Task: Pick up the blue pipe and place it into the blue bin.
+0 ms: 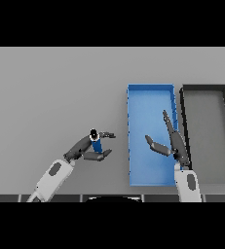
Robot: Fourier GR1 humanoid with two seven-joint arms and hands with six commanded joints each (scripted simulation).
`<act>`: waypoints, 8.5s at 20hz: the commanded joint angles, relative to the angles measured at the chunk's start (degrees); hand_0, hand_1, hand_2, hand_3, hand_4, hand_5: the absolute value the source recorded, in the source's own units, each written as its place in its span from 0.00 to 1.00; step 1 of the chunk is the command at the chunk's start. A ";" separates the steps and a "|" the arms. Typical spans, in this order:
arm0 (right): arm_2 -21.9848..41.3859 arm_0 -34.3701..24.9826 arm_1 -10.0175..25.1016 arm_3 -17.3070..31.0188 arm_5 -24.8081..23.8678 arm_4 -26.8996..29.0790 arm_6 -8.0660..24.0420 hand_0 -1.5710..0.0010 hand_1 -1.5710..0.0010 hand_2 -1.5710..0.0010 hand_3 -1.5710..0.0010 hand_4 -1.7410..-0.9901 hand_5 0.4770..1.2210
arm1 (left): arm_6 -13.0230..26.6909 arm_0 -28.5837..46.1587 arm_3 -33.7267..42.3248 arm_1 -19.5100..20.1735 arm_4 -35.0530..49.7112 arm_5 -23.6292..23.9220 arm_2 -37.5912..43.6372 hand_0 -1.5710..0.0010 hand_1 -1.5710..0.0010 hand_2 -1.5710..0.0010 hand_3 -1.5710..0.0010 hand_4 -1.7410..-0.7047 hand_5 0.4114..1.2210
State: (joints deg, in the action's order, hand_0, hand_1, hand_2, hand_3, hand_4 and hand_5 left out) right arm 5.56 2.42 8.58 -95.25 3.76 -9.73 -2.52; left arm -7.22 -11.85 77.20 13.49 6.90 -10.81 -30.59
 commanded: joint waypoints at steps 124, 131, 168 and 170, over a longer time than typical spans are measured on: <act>-12.59 -54.85 -3.34 -2.17 13.66 35.05 33.81 0.00 0.00 0.00 0.00 0.32 1.00 | 11.86 0.75 12.55 -13.24 -14.34 -14.88 9.00 1.00 1.00 1.00 1.00 0.76 0.07; -19.20 -49.74 0.42 4.36 14.00 25.36 33.99 0.00 0.00 0.00 0.00 0.32 1.00 | 14.37 0.43 12.44 -12.99 -14.08 -14.56 9.84 1.00 1.00 1.00 1.00 0.77 0.07; 44.86 -41.96 40.95 17.41 -17.45 55.50 37.46 0.95 0.96 0.96 0.99 0.77 0.40 | 10.30 -0.01 11.45 -12.74 -16.49 -12.21 10.03 1.00 1.00 1.00 1.00 0.78 0.10; 45.66 -42.32 41.43 17.39 -17.31 56.24 37.47 0.97 0.97 0.97 0.99 0.82 0.36 | 9.54 0.68 11.74 -12.33 -16.38 -12.56 9.90 1.00 1.00 1.00 1.00 0.78 0.10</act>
State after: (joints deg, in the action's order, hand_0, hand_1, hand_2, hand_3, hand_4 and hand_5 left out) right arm 51.21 -39.91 50.03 -77.85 -13.57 46.50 34.95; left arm 2.23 -11.14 88.93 1.16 -9.47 -23.40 -20.71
